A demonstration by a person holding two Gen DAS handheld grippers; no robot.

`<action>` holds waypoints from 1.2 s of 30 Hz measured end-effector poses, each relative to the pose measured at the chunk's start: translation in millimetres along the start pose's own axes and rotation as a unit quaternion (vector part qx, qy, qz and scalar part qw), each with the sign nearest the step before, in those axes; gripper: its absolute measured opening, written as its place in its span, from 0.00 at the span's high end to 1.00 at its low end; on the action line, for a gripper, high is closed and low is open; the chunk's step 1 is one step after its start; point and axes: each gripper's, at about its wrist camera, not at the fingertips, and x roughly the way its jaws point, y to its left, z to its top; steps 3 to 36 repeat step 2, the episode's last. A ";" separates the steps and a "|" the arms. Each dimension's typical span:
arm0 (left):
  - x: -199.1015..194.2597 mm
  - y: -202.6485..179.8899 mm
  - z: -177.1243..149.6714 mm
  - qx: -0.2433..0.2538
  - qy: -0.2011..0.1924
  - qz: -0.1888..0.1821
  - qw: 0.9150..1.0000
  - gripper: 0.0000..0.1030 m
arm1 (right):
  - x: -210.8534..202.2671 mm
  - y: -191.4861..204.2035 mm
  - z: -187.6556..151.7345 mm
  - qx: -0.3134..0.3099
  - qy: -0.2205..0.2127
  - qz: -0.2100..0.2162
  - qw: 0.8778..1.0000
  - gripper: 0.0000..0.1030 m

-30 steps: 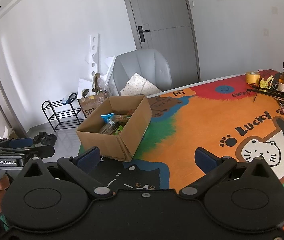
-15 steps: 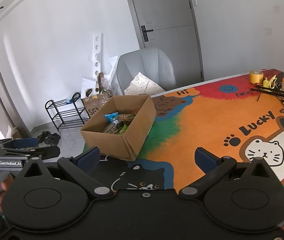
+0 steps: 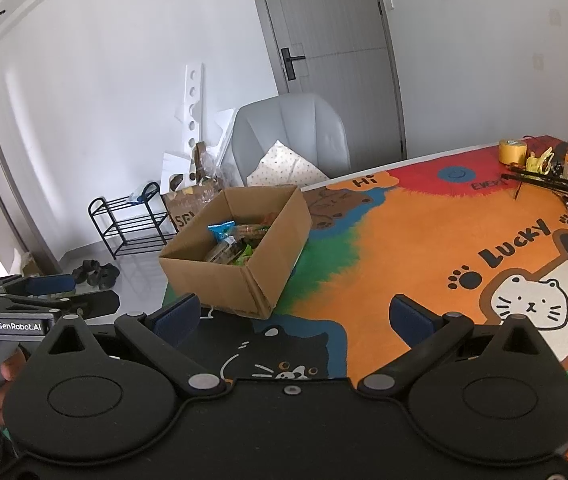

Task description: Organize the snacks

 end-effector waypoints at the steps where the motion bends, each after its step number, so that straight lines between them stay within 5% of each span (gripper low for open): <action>1: 0.4 0.1 -0.4 0.001 0.000 0.000 1.000 0.00 | 1.2 -0.3 -0.7 0.001 0.002 0.000 1.000 0.00; 36: 0.6 0.2 -0.6 0.001 0.000 0.000 1.000 0.00 | 2.5 -0.7 -1.2 0.003 0.003 -0.001 1.000 0.00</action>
